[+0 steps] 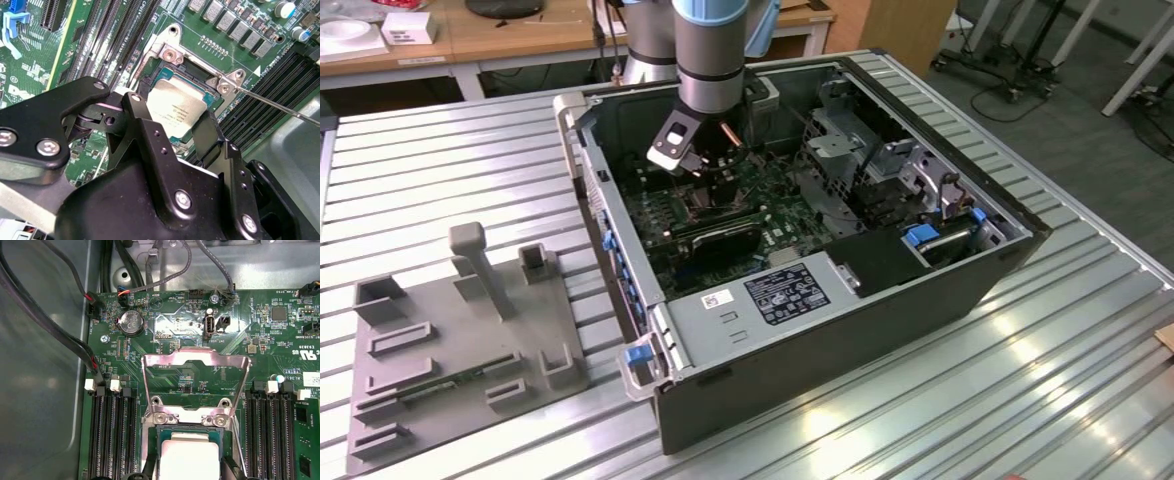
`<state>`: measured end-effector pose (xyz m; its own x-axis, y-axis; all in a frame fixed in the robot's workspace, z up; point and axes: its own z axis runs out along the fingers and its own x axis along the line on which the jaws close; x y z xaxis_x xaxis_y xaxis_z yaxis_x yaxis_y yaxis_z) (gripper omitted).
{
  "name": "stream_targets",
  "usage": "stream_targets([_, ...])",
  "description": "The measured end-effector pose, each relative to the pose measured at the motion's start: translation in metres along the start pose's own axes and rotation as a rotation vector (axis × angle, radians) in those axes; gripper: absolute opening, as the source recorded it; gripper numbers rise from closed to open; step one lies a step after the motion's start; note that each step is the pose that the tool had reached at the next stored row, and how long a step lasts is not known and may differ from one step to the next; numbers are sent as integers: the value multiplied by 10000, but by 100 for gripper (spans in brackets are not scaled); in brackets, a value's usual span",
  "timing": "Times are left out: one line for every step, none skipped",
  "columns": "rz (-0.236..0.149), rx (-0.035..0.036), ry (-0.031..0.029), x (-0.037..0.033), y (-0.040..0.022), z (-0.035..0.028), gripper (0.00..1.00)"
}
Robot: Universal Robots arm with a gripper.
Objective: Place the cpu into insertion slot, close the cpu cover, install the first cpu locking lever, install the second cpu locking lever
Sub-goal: 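Place the cpu into insertion slot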
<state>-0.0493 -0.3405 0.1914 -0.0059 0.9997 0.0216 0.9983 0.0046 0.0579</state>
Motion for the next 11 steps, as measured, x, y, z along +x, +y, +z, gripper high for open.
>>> stream_targets([0, 0, 0, 0, 0, 0, 62])
stream_targets([0, 0, 1, 0, 0, -1, 62])
stream_targets([1, -1, 1, 0, 0, -5, 62])
stream_targets([0, -1, 1, 0, 1, -12, 62])
stream_targets([0, -1, 1, 1, 1, -18, 62])
stream_targets([0, -1, 1, 1, 2, -25, 62])
stream_targets([0, -1, 1, 1, 2, -34, 62])
stream_targets([0, -1, 1, 1, 3, -45, 62])
stream_targets([0, -1, 1, 2, 4, -57, 62])
stream_targets([0, 0, 0, 2, 4, -70, 62])
stream_targets([1, -1, 1, 2, 5, -82, 62])
